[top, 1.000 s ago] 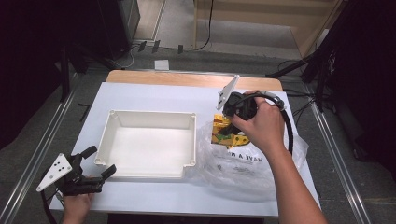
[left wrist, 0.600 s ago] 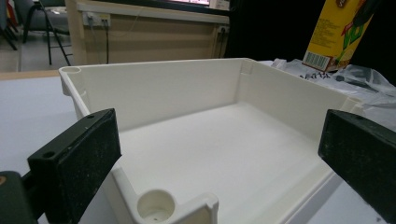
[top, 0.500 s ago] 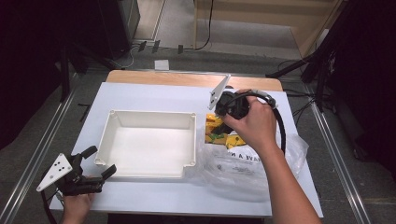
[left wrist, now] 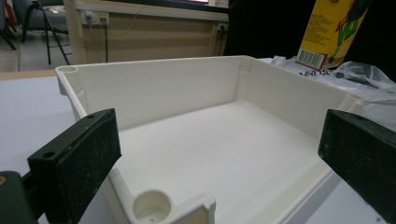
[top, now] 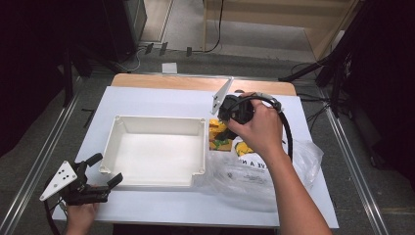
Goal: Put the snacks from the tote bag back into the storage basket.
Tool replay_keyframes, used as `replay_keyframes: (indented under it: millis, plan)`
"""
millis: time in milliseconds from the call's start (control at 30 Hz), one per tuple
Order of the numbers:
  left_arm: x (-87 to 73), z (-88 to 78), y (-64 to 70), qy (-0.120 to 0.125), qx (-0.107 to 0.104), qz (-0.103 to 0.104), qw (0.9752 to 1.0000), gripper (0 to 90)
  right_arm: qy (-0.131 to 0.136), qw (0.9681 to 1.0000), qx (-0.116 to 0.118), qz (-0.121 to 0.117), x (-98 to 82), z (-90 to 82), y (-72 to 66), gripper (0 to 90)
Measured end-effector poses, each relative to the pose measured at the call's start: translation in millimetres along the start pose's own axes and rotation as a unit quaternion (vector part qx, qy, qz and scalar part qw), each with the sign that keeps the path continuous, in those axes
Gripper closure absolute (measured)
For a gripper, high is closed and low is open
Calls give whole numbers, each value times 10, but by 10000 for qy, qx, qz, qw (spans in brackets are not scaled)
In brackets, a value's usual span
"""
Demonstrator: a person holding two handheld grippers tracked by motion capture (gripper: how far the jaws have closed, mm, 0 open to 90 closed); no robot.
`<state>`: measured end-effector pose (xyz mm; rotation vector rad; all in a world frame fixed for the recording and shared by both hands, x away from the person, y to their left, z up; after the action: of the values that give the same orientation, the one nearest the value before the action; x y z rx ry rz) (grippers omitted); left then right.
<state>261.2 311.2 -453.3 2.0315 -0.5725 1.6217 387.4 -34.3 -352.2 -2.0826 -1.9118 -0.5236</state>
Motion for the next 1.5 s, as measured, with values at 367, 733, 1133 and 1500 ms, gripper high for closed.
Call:
replay_keyframes:
  millis: [367, 733, 1133, 1500]
  plan:
    - [-11, 21, 30, -115, -81, 63, 9999, 0, 72, 9999, 4, -128, 156, 5, -9, 520]
    - [-4, 10, 18, -50, -27, 57, 10000, 0, 71, 9997, 63, -227, 290, 53, -26, 520]
    - [-6, 5, 23, -38, -17, 66, 10000, 0, 119, 9995, 90, -278, 409, 138, -38, 520]
    - [-8, 8, 26, -52, -3, 102, 9999, 0, 109, 9992, 154, -349, 515, 231, -34, 520]
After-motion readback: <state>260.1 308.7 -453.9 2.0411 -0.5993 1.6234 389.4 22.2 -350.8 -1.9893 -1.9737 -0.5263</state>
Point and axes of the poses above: each handheld gripper's, and its own axes: z roughly forward along the jaws, x roughly out of its top, y roughly to its right, the point moved 7 cm from there along z, roughly forward along the jaws, and after that the axes turned 1 degree about y, right-handed, at the moved point
